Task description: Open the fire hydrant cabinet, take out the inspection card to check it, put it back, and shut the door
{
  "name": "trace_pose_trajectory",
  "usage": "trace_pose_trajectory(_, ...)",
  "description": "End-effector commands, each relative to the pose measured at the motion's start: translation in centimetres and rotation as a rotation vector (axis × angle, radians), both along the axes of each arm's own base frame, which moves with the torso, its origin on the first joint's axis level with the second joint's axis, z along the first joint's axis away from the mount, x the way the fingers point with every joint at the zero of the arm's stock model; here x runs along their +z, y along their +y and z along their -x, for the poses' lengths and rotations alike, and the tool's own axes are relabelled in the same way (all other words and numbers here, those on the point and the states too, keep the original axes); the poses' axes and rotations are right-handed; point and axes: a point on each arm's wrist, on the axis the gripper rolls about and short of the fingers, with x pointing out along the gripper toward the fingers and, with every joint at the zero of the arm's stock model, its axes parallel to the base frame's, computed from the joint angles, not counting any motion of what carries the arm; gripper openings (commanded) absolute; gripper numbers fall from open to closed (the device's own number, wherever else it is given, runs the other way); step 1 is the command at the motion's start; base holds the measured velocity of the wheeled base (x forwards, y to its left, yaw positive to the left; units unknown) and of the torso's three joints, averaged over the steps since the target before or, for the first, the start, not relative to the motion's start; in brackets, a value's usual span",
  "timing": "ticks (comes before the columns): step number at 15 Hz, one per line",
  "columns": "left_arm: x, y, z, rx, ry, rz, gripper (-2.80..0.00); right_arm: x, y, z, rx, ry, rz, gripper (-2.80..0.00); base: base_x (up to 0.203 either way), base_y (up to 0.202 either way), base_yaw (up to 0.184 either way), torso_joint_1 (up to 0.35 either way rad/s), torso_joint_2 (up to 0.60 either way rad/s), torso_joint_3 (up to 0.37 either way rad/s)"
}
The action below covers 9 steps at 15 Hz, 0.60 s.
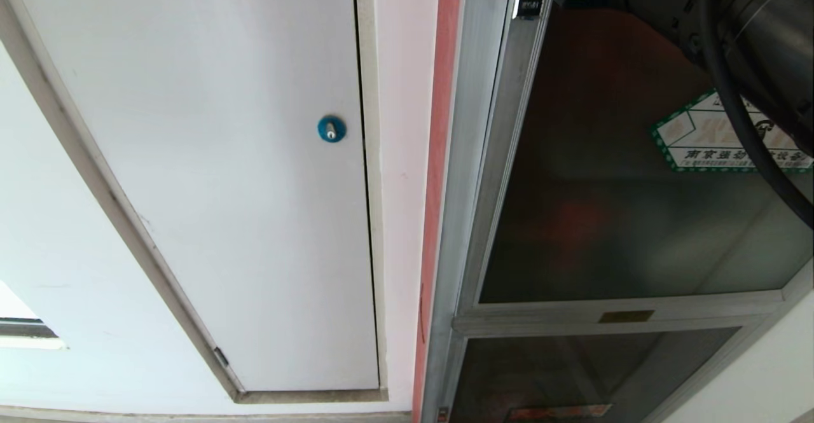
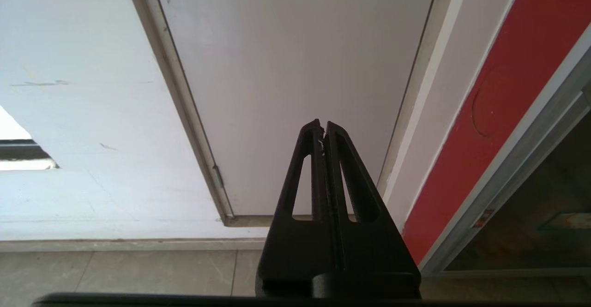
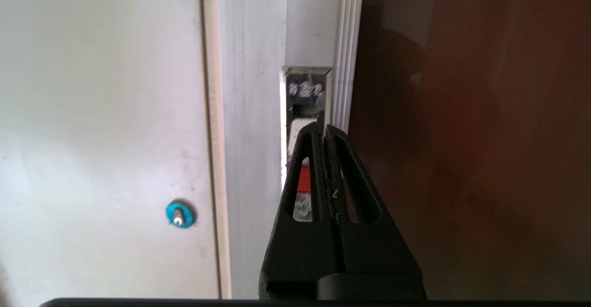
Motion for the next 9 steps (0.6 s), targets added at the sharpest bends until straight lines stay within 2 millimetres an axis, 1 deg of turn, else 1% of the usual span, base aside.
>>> trace_pose_trajectory(1, 0.0, 0.0, 0.0, 0.001, 0.001, 0.0, -2.8, 0.0, -0.1, 0.2, 0.003, 0.0, 0.001, -2.8, 0.0, 0.0, 0.0, 0.0, 0.0, 0.0)
trace_pose_trajectory(5, 0.0, 0.0, 0.0, 0.001, 0.003, 0.0, -2.8, -0.2, 0.0, 0.3, 0.006, 0.004, 0.005, -2.8, 0.0, 0.0, 0.0, 0.0, 0.0, 0.0)
trace_pose_trajectory(9, 0.0, 0.0, 0.0, 0.001, 0.001, 0.0, -2.8, -1.8, 0.7, 0.4, 0.028, 0.04, 0.046, -2.8, 0.0, 0.0, 0.0, 0.0, 0.0, 0.0)
